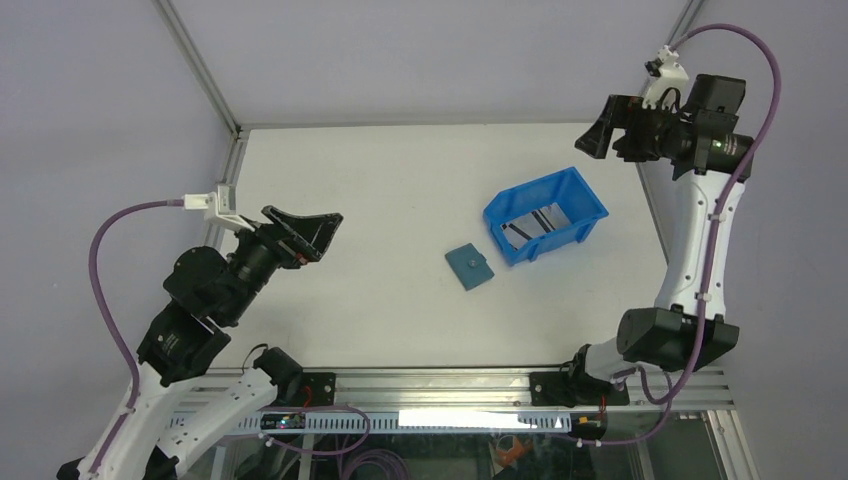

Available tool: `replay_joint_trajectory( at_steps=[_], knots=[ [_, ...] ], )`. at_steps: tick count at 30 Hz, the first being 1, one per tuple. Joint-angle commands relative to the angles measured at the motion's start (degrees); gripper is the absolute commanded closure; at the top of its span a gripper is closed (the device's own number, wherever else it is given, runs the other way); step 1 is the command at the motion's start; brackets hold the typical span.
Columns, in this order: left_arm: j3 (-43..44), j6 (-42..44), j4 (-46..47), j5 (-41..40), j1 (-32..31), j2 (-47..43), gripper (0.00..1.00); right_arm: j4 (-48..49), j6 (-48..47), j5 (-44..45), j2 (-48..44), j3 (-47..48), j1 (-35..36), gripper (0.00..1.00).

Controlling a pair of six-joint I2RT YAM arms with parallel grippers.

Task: Put the credit cards into the card holder
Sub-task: Reset both arms

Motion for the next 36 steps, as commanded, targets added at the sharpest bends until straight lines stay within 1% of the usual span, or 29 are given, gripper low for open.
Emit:
replay_joint_trajectory(
  at_steps=[1,4,7,10,12,14,19,24,28,32,36],
  knots=[
    [4.8,-3.0,-7.4,4.5,0.4,1.6,0.01,7.4,7.0,3.6,-10.2,-0.2,0.0,0.02],
    [5.9,-5.3,-7.8,5.5,0.4,1.4,0.01,10.8,15.8,8.3,-13.4,-2.6,0.0,0.02],
    [5.6,-6.6,-7.8,6.1,0.4,0.5,0.01,11.1,20.5,12.1,-14.9,-4.1,0.0,0.02],
    [3.9,-7.9,-7.8,6.7,0.4,-1.0,0.01,10.7,19.8,13.1,-16.4,-7.1,0.1,0.02],
    [2.3,-9.8,-7.9,6.7,0.4,-2.5,0.01,10.6,18.8,12.1,-18.0,-9.5,0.0,0.02],
    [0.6,-11.9,-7.7,6.3,0.4,-4.4,0.01,10.9,19.8,11.8,-19.5,-11.4,0.0,0.02],
    [-1.4,-14.5,-8.2,5.2,0.4,-9.2,0.01,11.2,18.0,10.3,-22.3,-13.7,0.0,0.02],
    [-0.1,-15.2,-11.3,4.1,0.4,-11.3,0.01,11.1,22.2,11.5,-24.3,-14.6,0.0,0.02],
    [0.8,-15.4,-11.8,3.5,0.4,-12.8,0.01,11.2,24.7,14.0,-25.8,-15.2,0.0,0.02],
    [2.3,-14.0,-12.6,3.5,0.4,-12.9,0.01,10.0,25.7,13.8,-25.7,-15.1,0.0,0.02],
    [4.1,-10.7,-13.5,3.6,0.4,-11.0,0.01,8.9,25.1,13.6,-25.0,-14.6,-0.1,0.02]
  ],
)
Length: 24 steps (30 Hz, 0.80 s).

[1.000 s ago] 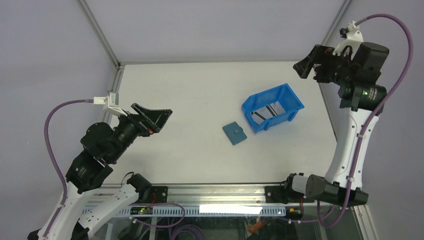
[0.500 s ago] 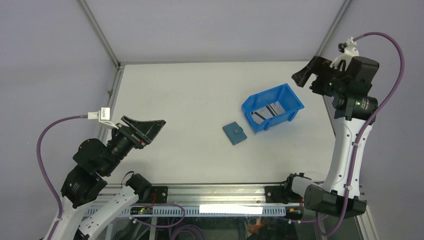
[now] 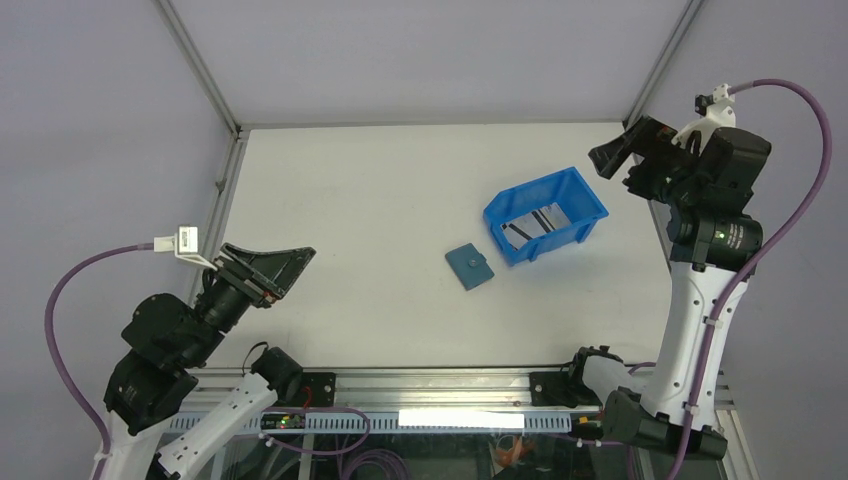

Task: Put the credit cards into the card holder
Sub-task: Reset both arms

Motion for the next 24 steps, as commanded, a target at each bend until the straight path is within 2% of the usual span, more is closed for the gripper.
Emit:
replay_joint_trajectory(
  at_steps=[1,7,24],
  knots=[
    [4.2,4.1,-0.4,-0.2,0.3,2.4,0.01,-0.6,0.3,0.4,0.8,1.4,-0.3,0.02],
    [9.1,10.3,-1.0,1.6,0.3,8.6,0.01,-0.5,-2.4,0.0,2.1,2.4,-0.5,0.02],
    [10.0,13.8,0.7,4.4,0.3,18.3,0.01,1.3,-3.7,-1.1,3.0,0.2,-4.7,0.02]
  ],
)
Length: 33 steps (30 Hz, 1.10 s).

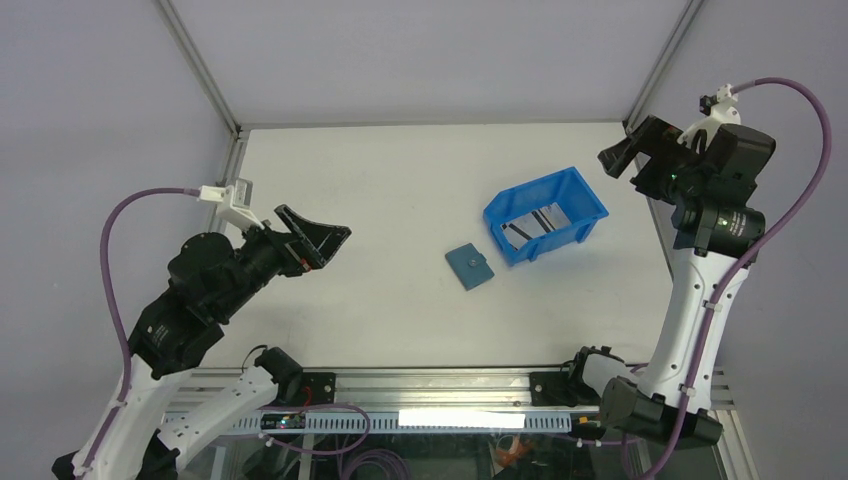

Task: Put the credit cards into the card holder
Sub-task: Reset both arms

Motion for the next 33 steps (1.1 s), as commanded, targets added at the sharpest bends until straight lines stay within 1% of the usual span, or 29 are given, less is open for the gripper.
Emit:
replay_joint_trajectory(
  at_steps=[1,12,21,33],
  knots=[
    [1.8,2.8,2.5,2.5,0.3,1.5,0.01,2.8,-0.9,-0.8,0.1,0.3,-1.0,0.02],
    [1.6,4.1,3.2,2.5,0.4,2.7,0.01,2.7,-0.1,-3.3,0.5,1.1,-2.6,0.02],
    [1.3,4.8,3.1,2.7,0.4,3.2,0.01,2.3,-0.1,-4.0,0.0,-0.4,-3.6,0.02],
    [-1.3,3.1,3.4,2.9,0.4,2.6,0.01,2.1,-0.1,-2.9,0.0,-1.5,-4.2,0.02]
  ],
)
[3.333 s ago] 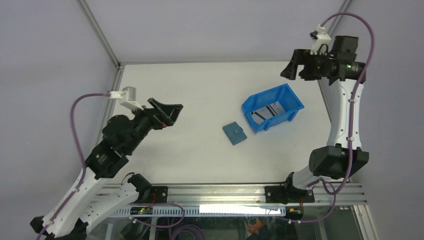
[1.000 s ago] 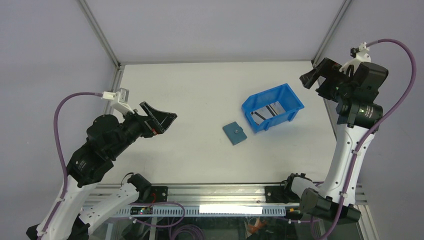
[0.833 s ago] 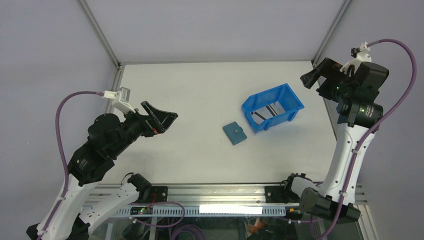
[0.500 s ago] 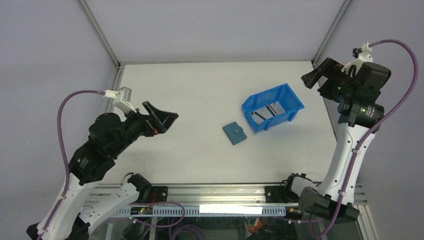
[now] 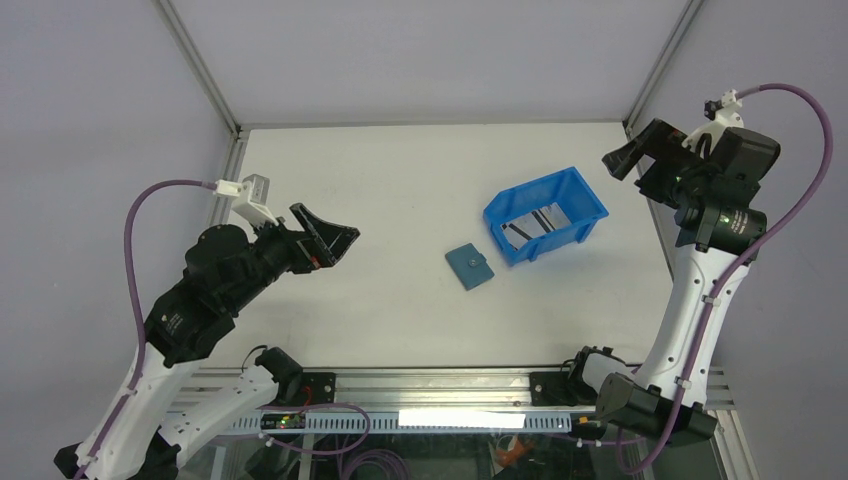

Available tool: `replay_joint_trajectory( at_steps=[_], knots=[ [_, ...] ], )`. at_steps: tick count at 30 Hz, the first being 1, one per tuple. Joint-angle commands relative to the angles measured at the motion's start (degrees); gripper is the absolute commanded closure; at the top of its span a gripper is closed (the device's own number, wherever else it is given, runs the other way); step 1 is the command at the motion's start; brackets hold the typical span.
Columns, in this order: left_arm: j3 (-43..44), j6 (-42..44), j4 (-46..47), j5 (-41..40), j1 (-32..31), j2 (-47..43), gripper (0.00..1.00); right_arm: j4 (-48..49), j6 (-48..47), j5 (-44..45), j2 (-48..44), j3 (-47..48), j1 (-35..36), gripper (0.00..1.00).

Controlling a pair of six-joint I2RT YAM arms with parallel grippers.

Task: Put the credit cards into the card holder
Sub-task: Reset both arms

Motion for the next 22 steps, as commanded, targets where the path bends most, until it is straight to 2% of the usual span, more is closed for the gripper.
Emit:
replay_joint_trajectory(
  at_steps=[1,22],
  knots=[
    [-0.2,0.2,2.6,1.6,0.4,-0.2,0.01,2.2,0.2,-0.3,-0.5,0.0,-0.7,0.02],
    [0.2,1.3,3.9,4.2,1.1,3.2,0.01,1.1,-0.9,2.1,-0.1,-0.9,-2.3,0.02]
  ],
)
